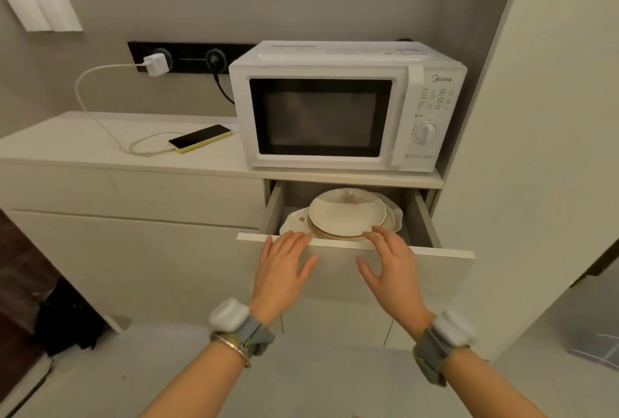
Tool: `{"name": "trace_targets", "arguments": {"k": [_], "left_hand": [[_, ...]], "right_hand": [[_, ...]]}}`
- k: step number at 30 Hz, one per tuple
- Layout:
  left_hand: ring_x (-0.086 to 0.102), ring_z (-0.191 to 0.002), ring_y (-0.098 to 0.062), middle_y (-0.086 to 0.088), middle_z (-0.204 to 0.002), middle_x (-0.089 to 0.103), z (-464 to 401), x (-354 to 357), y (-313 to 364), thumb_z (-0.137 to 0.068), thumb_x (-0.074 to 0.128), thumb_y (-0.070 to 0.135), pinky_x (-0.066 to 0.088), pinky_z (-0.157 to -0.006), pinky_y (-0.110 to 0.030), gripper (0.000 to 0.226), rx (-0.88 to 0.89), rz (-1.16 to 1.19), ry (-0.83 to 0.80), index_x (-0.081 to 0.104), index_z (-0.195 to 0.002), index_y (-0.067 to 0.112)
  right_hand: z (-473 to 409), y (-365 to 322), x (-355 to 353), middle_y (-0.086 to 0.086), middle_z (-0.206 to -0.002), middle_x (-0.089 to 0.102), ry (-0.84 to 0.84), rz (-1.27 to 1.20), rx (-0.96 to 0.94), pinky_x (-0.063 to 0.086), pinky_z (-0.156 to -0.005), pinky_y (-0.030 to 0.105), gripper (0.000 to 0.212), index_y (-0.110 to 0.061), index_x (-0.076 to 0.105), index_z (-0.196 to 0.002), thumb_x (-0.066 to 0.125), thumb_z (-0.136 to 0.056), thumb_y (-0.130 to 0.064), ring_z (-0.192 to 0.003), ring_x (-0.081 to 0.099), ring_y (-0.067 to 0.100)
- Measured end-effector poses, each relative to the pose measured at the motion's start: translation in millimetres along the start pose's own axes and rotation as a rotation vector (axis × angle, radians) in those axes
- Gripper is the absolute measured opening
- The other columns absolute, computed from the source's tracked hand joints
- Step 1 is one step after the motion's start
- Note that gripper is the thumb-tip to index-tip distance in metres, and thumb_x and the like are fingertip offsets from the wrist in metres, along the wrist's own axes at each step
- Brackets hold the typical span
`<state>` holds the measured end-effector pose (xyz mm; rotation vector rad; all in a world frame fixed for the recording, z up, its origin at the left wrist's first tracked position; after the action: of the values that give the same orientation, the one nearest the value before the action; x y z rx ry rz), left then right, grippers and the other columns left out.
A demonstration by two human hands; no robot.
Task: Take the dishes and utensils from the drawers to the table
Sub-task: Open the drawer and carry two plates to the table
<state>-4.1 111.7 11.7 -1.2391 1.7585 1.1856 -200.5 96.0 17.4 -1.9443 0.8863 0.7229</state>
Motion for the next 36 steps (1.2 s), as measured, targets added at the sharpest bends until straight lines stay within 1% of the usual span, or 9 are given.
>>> {"name": "trace_targets", "arguments": {"k": [2,5,11,16,23,29,31,33,36], "left_hand": [[0.031,-0.137,-0.008,0.01,-0.145,0.043,1,4,-2,-0.096,0.035,0.043,0.009,-0.115,-0.028,0.046,0.007,-0.027,-0.028,0.039,-0.14,0.029],[0.046,-0.124,-0.013,0.008,-0.13,0.057,-4,-3,1,-0.094,0.042,0.04,0.026,-0.105,-0.027,0.038,-0.006,0.008,0.018,0.053,-0.129,0.026],[0.058,-0.104,-0.017,0.004,-0.108,0.072,5,-26,3,-0.087,0.059,0.037,0.045,-0.084,-0.03,0.025,-0.12,0.196,-0.041,0.072,-0.103,0.023],[0.064,-0.099,-0.011,0.009,-0.101,0.075,23,-41,-1,-0.077,0.069,0.04,0.05,-0.086,-0.027,0.021,-0.222,0.341,-0.193,0.076,-0.092,0.028],[0.066,-0.094,-0.011,0.007,-0.094,0.075,38,-48,2,-0.078,0.065,0.032,0.052,-0.09,-0.033,0.017,-0.269,0.433,-0.244,0.077,-0.086,0.023],[0.057,-0.07,-0.019,-0.003,-0.072,0.065,19,-52,8,-0.084,0.058,0.037,0.044,-0.067,-0.026,0.029,-0.311,0.271,-0.339,0.076,-0.082,0.015],[0.059,-0.074,-0.022,-0.007,-0.08,0.071,6,-51,7,-0.089,0.051,0.04,0.047,-0.072,-0.029,0.036,-0.344,0.219,-0.408,0.077,-0.084,0.016],[0.061,-0.074,-0.016,-0.006,-0.092,0.075,-7,-48,10,-0.092,0.047,0.042,0.049,-0.078,-0.028,0.039,-0.404,0.24,-0.494,0.075,-0.09,0.015],[0.06,-0.061,-0.008,-0.003,-0.087,0.072,-30,-34,23,-0.093,0.045,0.042,0.049,-0.059,-0.018,0.036,-0.603,0.507,-0.585,0.063,-0.101,0.011]], "right_hand": [[-1,4,1,0.004,-0.125,0.062,-0.077,0.062,0.026,0.032,-0.106,0.035,0.039,-0.015,0.06,-0.121,0.062,-0.085,-0.028,-0.12,0.052,0.023],[1,6,-2,0.003,-0.119,0.066,-0.087,0.033,0.034,0.03,-0.101,0.03,0.032,-0.016,0.064,-0.118,0.059,-0.088,-0.024,-0.116,0.055,0.022],[10,-2,-23,0.001,-0.109,0.073,-0.166,-0.072,0.094,0.041,-0.095,0.036,0.023,-0.017,0.072,-0.106,0.061,-0.087,-0.024,-0.107,0.06,0.023],[25,-4,-38,-0.002,-0.109,0.073,-0.316,-0.081,0.135,0.043,-0.098,0.038,0.023,-0.021,0.073,-0.104,0.063,-0.084,-0.028,-0.108,0.061,0.02],[27,-6,-48,-0.004,-0.099,0.074,-0.446,-0.125,0.11,0.051,-0.084,0.024,0.024,-0.019,0.074,-0.102,0.068,-0.08,-0.027,-0.088,0.065,0.009],[-12,5,-57,-0.015,-0.072,0.068,-0.793,-0.188,0.133,0.046,-0.063,0.008,0.017,-0.024,0.075,-0.076,0.065,-0.081,-0.037,-0.064,0.057,0.001],[-32,18,-53,-0.007,-0.08,0.072,-0.85,-0.235,0.213,0.051,-0.067,0.017,0.025,-0.016,0.076,-0.087,0.063,-0.083,-0.037,-0.064,0.063,0.006],[-55,35,-46,0.002,-0.091,0.073,-0.768,-0.207,0.255,0.054,-0.066,0.021,0.027,-0.012,0.071,-0.101,0.06,-0.086,-0.031,-0.069,0.067,0.011],[-94,70,-36,0.012,-0.118,0.065,-0.633,0.003,0.259,0.051,-0.087,0.033,0.038,-0.007,0.06,-0.12,0.054,-0.089,-0.028,-0.102,0.064,0.025]]}}
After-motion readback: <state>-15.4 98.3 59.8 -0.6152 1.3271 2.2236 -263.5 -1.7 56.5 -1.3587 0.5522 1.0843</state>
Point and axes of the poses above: each hand's wrist, its own z-axis away from the middle knuckle, its own x-axis out of the palm, y = z × x, the point moved 1 cm from there along -z, towards the middle knuckle
